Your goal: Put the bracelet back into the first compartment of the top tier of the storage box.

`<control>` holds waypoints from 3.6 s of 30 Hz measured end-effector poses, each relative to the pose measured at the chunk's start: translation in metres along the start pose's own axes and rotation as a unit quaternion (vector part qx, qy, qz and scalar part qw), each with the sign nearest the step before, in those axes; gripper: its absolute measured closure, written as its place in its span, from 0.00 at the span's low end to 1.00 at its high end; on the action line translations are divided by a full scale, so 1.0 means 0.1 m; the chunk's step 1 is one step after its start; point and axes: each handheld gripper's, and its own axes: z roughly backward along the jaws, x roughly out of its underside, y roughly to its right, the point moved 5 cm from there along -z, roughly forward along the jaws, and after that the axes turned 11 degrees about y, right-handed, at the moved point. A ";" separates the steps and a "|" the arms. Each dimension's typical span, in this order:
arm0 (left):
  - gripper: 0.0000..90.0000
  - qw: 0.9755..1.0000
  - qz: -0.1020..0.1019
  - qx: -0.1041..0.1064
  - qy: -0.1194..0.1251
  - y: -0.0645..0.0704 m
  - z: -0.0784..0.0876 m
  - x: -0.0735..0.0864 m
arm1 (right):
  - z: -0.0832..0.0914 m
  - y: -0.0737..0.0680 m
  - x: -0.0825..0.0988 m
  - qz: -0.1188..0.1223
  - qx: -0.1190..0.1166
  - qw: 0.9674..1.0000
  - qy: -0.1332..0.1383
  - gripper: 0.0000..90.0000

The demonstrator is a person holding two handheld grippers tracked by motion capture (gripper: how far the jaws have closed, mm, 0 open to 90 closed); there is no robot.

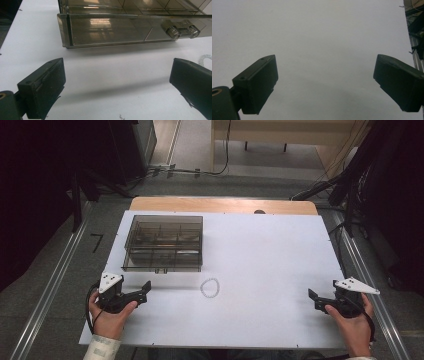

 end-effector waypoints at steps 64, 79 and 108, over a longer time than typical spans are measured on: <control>0.01 0.998 -0.021 0.058 -0.030 0.80 -0.32 0.10 | 0.04 0.01 0.00 0.000 -0.003 1.000 0.003 0.05; 0.02 0.997 -0.031 0.063 -0.039 0.89 -0.41 0.13 | 0.02 0.01 0.00 -0.002 -0.003 1.000 0.003 0.05; 0.07 0.995 -0.053 0.070 -0.056 1.15 -0.61 0.20 | 0.02 0.01 0.00 -0.001 -0.003 1.000 0.001 0.05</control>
